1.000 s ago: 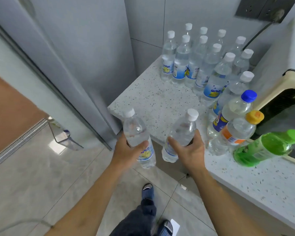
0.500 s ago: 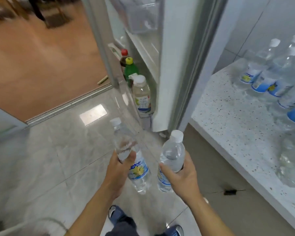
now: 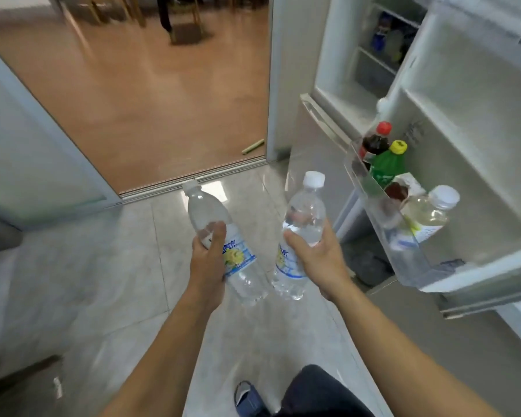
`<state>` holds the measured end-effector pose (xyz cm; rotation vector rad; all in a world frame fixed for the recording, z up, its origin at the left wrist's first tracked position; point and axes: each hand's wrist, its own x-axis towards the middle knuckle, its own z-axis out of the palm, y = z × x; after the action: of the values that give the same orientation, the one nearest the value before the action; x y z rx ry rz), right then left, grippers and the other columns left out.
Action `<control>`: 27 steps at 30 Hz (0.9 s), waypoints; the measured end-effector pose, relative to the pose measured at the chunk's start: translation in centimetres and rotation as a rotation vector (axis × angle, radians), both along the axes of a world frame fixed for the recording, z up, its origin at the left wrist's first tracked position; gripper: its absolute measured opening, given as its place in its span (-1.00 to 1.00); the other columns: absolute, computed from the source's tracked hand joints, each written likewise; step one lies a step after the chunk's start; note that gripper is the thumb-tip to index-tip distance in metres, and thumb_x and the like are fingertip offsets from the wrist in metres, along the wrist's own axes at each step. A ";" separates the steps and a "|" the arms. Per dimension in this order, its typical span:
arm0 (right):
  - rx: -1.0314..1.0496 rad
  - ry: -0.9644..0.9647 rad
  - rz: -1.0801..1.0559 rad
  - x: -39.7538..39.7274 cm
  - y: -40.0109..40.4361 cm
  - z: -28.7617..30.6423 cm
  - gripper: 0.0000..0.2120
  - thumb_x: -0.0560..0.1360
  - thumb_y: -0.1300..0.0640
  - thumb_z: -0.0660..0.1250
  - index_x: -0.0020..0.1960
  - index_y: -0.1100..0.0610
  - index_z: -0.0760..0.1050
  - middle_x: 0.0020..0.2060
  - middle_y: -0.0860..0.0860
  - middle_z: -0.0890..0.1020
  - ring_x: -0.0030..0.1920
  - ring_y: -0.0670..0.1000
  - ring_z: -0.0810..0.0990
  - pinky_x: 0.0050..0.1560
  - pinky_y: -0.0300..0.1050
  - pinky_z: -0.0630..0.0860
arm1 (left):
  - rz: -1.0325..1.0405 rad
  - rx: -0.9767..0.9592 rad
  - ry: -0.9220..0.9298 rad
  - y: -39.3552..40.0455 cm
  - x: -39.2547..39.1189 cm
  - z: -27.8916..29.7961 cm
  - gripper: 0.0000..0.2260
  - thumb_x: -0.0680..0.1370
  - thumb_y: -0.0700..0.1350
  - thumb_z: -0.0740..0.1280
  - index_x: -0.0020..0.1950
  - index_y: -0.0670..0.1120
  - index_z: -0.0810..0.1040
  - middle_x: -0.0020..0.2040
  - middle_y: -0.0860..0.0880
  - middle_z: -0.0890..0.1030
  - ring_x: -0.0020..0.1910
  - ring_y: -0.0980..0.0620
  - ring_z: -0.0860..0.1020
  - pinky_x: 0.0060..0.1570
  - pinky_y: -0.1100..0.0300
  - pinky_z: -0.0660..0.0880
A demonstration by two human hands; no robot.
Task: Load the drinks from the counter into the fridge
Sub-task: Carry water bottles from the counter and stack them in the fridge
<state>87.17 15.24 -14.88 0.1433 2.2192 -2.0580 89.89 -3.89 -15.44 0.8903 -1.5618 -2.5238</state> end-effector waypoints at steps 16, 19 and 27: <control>-0.350 -0.199 -0.281 -24.2 -8.3 -0.3 -0.44 0.28 -0.07 0.54 0.21 0.02 0.46 -0.04 0.03 0.72 -0.06 0.07 0.74 0.01 0.20 0.66 | -0.287 0.109 0.004 -7.5 -25.0 0.8 -0.69 0.56 -0.10 0.34 0.30 0.01 0.47 -0.11 -0.11 0.71 -0.16 -0.10 0.70 -0.24 0.05 0.62; -0.366 -0.221 -0.349 -30.0 -7.9 0.4 -0.56 0.41 0.05 0.53 0.22 0.05 0.46 0.01 0.11 0.70 -0.03 0.12 0.72 0.04 0.25 0.64 | -0.348 0.124 -0.006 -7.2 -31.6 2.0 -0.71 0.57 -0.14 0.32 0.29 0.02 0.47 -0.11 -0.11 0.71 -0.16 -0.10 0.70 -0.15 0.00 0.60; -0.274 -0.166 -0.546 -41.4 -5.3 3.2 -0.71 0.43 0.04 0.53 0.08 -0.06 0.50 -0.05 -0.01 0.72 -0.05 0.03 0.73 0.06 0.14 0.65 | -0.484 0.183 -0.034 -4.2 -45.9 3.8 -0.65 0.56 -0.14 0.35 0.35 -0.13 0.48 0.04 -0.22 0.65 -0.12 -0.15 0.67 -0.22 0.04 0.61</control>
<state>45.80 9.98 -11.69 0.9466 1.9190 -2.4692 43.94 -8.08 -11.63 0.6285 -1.7578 -3.0333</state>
